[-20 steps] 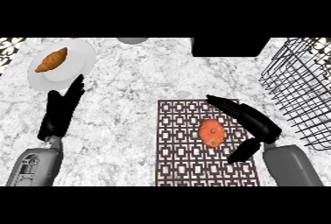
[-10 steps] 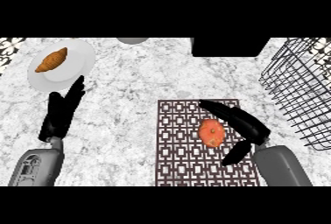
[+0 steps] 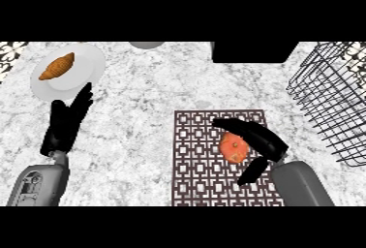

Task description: Pick the squash from the placemat and place it in the basket

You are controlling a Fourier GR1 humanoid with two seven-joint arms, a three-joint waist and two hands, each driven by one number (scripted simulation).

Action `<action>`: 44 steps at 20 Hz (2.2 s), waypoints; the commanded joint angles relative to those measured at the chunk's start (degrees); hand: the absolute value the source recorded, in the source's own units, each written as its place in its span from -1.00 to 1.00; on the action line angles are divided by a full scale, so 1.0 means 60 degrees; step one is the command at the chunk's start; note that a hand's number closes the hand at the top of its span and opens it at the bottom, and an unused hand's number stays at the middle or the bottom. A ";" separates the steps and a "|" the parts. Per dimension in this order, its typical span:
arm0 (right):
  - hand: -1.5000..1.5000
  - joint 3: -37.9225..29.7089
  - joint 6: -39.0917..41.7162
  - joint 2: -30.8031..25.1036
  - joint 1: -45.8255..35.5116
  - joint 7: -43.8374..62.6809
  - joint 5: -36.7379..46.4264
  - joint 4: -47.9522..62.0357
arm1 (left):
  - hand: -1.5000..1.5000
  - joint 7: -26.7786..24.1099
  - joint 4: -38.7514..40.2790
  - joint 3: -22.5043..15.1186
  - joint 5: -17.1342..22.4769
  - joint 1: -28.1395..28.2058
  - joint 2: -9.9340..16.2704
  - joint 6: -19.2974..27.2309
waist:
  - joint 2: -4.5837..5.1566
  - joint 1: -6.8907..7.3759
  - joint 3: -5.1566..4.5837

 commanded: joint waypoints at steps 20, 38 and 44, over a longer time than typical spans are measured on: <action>1.00 0.1776 -0.1117 0.0310 0.0100 0.5658 0.5348 -0.1316 | 0.00 -0.0512 -0.0282 0.0147 0.0028 0.0918 0.0071 -0.0248 | -0.0077 -0.0002 -0.0004; 1.00 0.0874 0.0750 0.1363 -0.0180 1.0886 -0.0677 -1.0007 | 0.00 -0.0138 0.0209 0.0057 -0.0233 0.0027 -0.0242 0.0170 | -0.0043 -0.0113 0.0001; 1.00 -0.0897 0.1953 0.1365 -0.3209 1.3944 -0.1970 -1.0662 | 0.00 -0.0147 -0.0224 -0.0033 -0.0274 0.0408 -0.0114 -0.0006 | -0.0045 -0.0001 0.0001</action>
